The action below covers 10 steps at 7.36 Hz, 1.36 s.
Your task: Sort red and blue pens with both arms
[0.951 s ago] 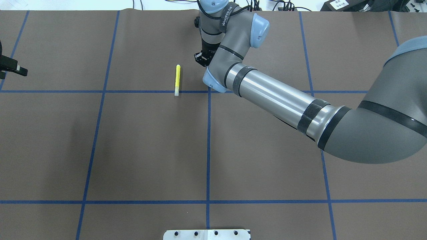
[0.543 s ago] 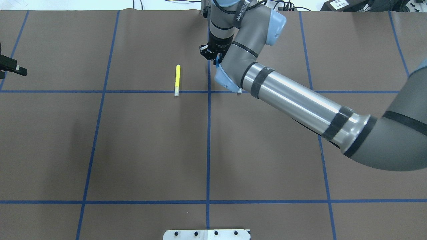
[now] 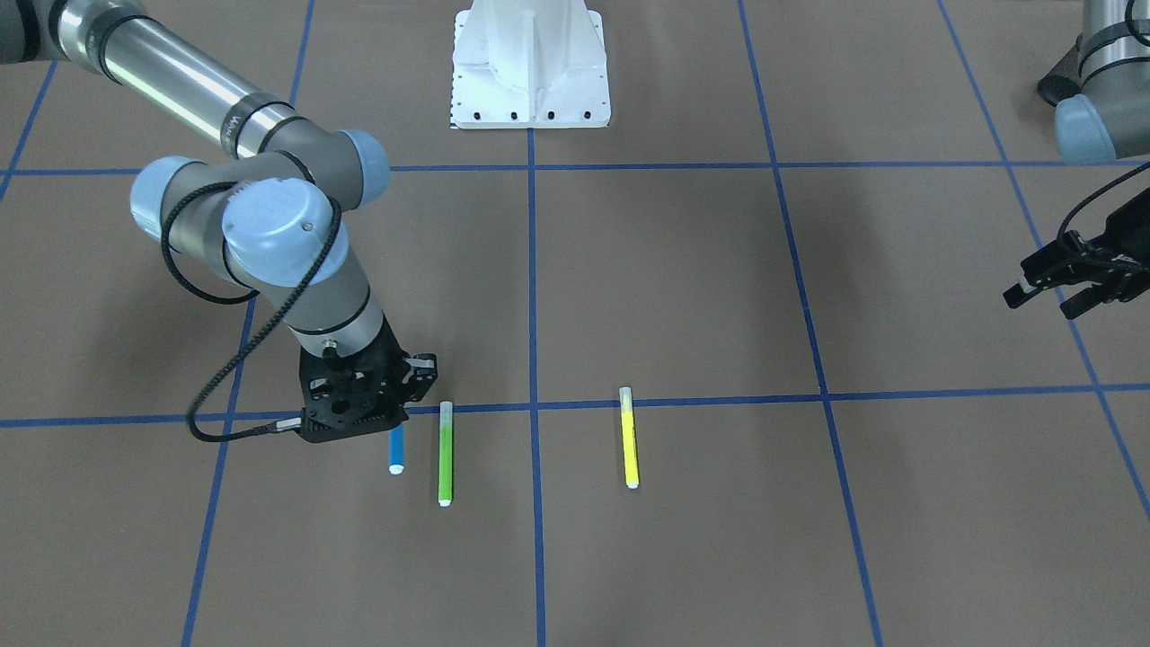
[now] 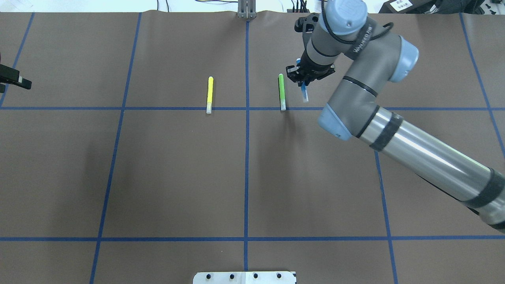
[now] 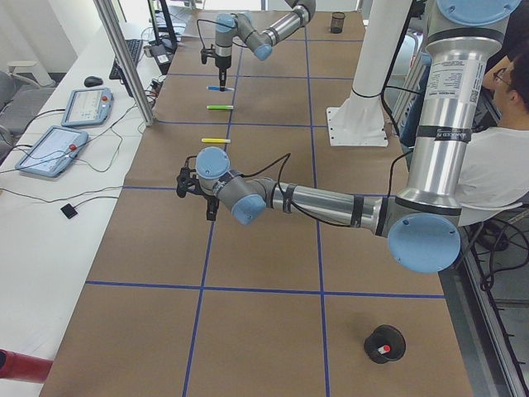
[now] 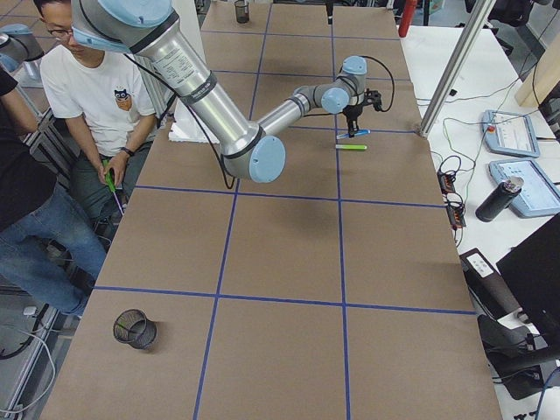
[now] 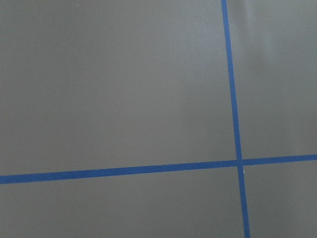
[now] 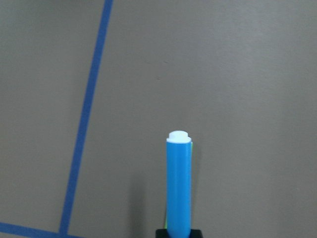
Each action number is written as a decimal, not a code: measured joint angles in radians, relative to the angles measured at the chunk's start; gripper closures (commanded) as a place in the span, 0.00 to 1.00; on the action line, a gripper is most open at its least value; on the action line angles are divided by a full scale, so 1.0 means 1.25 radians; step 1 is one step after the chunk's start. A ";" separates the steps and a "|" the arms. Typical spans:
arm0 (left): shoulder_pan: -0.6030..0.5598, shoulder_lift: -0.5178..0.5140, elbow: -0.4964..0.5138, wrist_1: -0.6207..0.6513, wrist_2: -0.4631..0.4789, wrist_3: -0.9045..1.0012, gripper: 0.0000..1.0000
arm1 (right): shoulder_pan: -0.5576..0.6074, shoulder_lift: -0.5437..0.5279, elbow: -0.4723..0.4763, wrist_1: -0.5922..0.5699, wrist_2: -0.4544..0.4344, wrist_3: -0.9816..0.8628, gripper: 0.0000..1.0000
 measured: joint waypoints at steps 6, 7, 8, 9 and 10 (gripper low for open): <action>0.000 -0.001 -0.005 0.000 0.001 -0.001 0.01 | 0.102 -0.190 0.108 0.045 -0.033 -0.122 1.00; 0.000 0.000 -0.005 0.000 0.002 -0.001 0.01 | 0.125 -0.193 0.041 0.137 -0.023 -0.131 1.00; 0.000 0.000 -0.005 0.000 0.002 -0.001 0.01 | 0.153 -0.205 -0.007 0.214 -0.001 -0.151 1.00; 0.000 0.000 -0.007 0.000 0.002 -0.002 0.01 | 0.192 -0.235 -0.035 0.272 0.023 -0.194 1.00; 0.000 0.000 -0.008 0.001 0.001 -0.002 0.01 | 0.226 -0.272 -0.047 0.321 0.039 -0.230 1.00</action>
